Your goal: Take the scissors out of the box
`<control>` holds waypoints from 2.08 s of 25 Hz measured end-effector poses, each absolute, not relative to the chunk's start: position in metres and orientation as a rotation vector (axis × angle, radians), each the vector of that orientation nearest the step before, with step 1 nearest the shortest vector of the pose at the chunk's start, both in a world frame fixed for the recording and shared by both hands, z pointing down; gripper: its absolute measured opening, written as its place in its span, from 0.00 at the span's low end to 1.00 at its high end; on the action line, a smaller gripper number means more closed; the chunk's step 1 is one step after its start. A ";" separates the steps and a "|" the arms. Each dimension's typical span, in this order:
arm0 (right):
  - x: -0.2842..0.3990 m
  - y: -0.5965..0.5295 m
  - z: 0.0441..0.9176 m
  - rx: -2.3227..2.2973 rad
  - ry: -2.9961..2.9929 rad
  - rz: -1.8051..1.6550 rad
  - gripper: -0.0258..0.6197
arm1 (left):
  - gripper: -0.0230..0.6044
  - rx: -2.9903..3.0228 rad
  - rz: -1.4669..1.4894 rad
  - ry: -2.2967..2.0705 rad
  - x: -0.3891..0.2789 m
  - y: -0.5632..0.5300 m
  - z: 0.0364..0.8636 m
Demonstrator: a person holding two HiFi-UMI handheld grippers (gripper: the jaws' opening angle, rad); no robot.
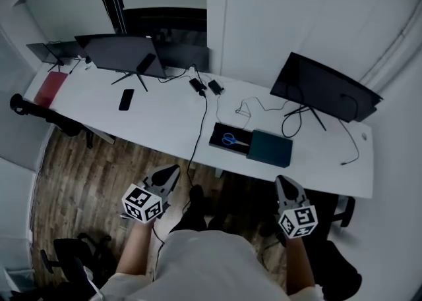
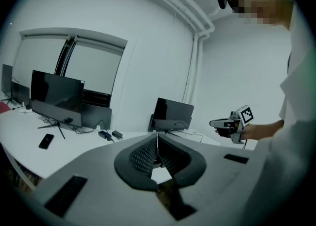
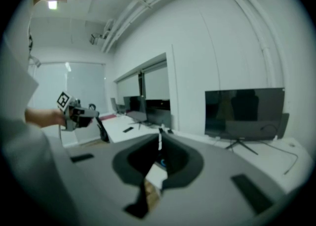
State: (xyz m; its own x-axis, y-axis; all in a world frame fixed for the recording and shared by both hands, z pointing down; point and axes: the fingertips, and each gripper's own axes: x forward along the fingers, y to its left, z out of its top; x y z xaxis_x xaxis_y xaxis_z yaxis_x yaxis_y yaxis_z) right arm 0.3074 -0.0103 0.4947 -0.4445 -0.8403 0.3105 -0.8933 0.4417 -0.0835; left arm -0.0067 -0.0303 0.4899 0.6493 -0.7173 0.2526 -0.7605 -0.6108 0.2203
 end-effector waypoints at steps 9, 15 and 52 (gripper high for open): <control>0.298 -0.066 0.515 1.535 -2.391 0.402 0.09 | 0.09 2.613 0.233 -1.090 -0.008 -0.098 0.503; 0.283 -0.109 0.531 1.528 -2.339 0.419 0.09 | 0.09 2.652 0.292 -1.004 -0.012 -0.147 0.519; 0.181 -0.256 0.774 0.723 -1.957 0.541 0.16 | 0.09 2.463 0.289 -0.787 0.009 -0.264 0.641</control>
